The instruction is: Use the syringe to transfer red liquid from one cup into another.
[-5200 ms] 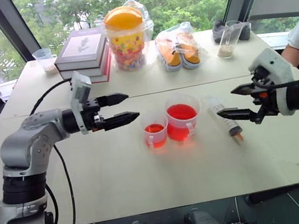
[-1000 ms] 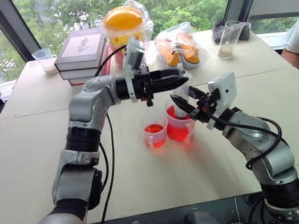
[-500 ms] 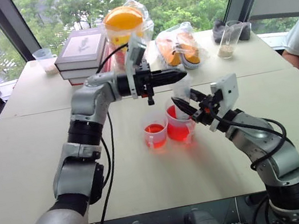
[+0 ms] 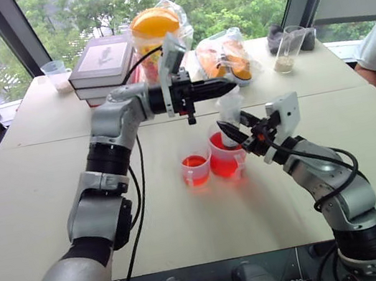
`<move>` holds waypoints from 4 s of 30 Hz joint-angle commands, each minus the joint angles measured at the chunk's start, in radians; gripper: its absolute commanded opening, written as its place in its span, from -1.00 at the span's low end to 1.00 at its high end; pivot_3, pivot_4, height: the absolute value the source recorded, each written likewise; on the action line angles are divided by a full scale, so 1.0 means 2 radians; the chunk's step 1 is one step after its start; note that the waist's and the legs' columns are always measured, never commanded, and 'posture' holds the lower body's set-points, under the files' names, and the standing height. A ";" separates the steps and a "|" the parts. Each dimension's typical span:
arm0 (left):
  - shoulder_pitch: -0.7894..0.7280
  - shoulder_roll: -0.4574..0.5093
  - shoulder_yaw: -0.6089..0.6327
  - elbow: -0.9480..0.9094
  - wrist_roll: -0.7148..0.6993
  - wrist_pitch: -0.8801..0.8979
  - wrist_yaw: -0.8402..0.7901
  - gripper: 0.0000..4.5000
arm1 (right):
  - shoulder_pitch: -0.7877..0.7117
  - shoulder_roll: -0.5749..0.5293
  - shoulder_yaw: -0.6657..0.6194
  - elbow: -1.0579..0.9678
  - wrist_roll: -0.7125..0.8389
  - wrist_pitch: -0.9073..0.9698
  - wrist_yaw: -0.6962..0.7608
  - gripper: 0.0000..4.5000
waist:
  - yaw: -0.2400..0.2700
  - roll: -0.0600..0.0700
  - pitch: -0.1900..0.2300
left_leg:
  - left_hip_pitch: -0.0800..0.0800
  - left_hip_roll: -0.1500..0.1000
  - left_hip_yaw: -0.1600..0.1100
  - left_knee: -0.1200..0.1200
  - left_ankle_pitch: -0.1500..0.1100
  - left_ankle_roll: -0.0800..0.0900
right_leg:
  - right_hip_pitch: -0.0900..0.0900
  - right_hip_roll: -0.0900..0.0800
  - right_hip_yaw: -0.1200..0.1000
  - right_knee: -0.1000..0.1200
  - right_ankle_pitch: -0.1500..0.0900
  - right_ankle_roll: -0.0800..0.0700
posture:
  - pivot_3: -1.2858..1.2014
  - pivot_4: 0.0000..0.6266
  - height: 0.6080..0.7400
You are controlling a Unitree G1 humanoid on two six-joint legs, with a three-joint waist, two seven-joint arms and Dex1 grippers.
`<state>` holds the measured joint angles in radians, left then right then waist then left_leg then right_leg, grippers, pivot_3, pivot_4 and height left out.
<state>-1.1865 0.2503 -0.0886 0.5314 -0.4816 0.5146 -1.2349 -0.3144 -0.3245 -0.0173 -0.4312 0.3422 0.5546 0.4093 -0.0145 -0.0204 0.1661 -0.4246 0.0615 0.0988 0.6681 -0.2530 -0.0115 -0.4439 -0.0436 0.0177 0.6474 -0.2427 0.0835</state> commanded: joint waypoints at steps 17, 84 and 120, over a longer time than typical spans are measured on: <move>0.010 0.022 0.034 -0.077 -0.016 0.007 0.007 -0.36 | -0.048 -0.021 -0.016 -0.040 0.040 0.062 0.001 -0.38 | -0.001 0.000 0.000 | 0.000 0.000 0.000 0.000 0.000 0.000 | 0.000 0.000 0.000 0.000 0.000 0.000 | 0.03 -0.52 1.00; 0.049 0.098 0.018 -0.117 -0.014 0.037 -0.030 -0.99 | -0.120 0.022 0.039 -0.016 0.098 0.060 0.022 -0.38 | -0.001 0.000 0.000 | 0.000 0.000 0.000 0.000 0.000 0.000 | 0.000 0.000 -0.001 0.000 0.000 0.000 | 0.03 -0.52 1.00; 0.062 0.195 0.069 -0.086 -0.008 0.037 -0.030 1.00 | -0.158 0.013 0.026 0.009 0.104 0.085 0.014 -0.38 | -0.001 0.000 0.000 | 0.000 0.001 0.000 0.000 0.000 0.000 | 0.000 0.000 -0.001 0.001 0.000 0.000 | 0.03 -0.52 1.00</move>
<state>-1.0536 0.6154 0.0189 0.3742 -0.4973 0.6016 -1.2830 -0.6071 -0.2959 0.0465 -0.3876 0.5516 0.7520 0.4310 -0.0168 -0.0205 0.1661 -0.4252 0.0628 0.0994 0.6681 -0.2530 -0.0116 -0.4446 -0.0438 0.0165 0.6482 -0.2426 0.0836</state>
